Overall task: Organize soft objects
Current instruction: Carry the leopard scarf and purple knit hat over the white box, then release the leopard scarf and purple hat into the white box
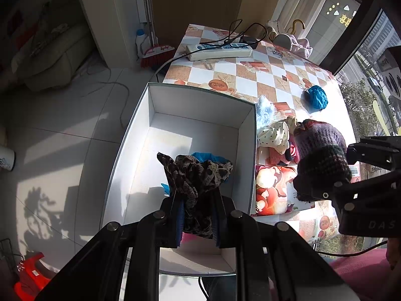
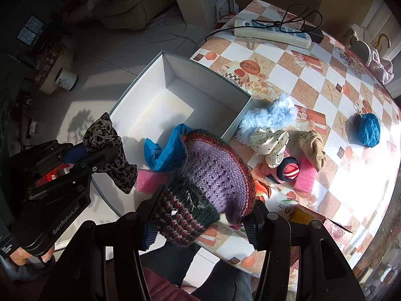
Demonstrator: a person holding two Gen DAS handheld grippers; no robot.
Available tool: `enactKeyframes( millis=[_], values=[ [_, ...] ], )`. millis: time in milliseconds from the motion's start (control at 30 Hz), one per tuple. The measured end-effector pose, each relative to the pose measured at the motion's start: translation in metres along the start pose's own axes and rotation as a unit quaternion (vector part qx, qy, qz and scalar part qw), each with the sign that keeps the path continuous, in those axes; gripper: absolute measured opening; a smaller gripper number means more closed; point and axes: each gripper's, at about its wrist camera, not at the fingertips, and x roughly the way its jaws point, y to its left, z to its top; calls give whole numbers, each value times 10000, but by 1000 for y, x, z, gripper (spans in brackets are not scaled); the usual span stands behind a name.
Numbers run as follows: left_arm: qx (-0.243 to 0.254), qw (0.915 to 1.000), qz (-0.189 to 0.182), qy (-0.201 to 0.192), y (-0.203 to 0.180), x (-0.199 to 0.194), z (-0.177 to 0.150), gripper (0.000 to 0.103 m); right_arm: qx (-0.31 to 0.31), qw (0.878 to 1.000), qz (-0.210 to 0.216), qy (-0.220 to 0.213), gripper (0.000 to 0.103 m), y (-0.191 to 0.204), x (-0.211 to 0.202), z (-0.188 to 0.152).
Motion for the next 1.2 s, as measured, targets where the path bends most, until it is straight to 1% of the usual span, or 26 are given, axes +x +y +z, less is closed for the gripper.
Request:
enactKeyframes(
  millis=[267, 400, 533, 733, 933, 1200],
  values=[
    [-9, 10000, -1, 21, 2, 1, 1, 19, 16, 10000, 9, 18, 57, 0, 2, 0],
    [-30, 10000, 74, 29, 5, 6, 0, 19, 92, 10000, 33, 18, 57, -4, 3, -1],
    [-132, 9998, 107, 116, 12, 13, 0, 20, 156, 9999, 29, 34, 57, -10, 7, 3],
    [-291, 9990, 161, 299, 20, 27, 4, 20, 193, 9997, 66, 124, 57, -9, 16, 19],
    [-354, 9984, 232, 375, 25, 37, 8, 20, -9, 9998, 21, 190, 57, 5, 26, 36],
    [-490, 9973, 208, 500, 31, 47, 8, 20, -154, 9995, -21, 280, 57, 16, 38, 52]
  ],
)
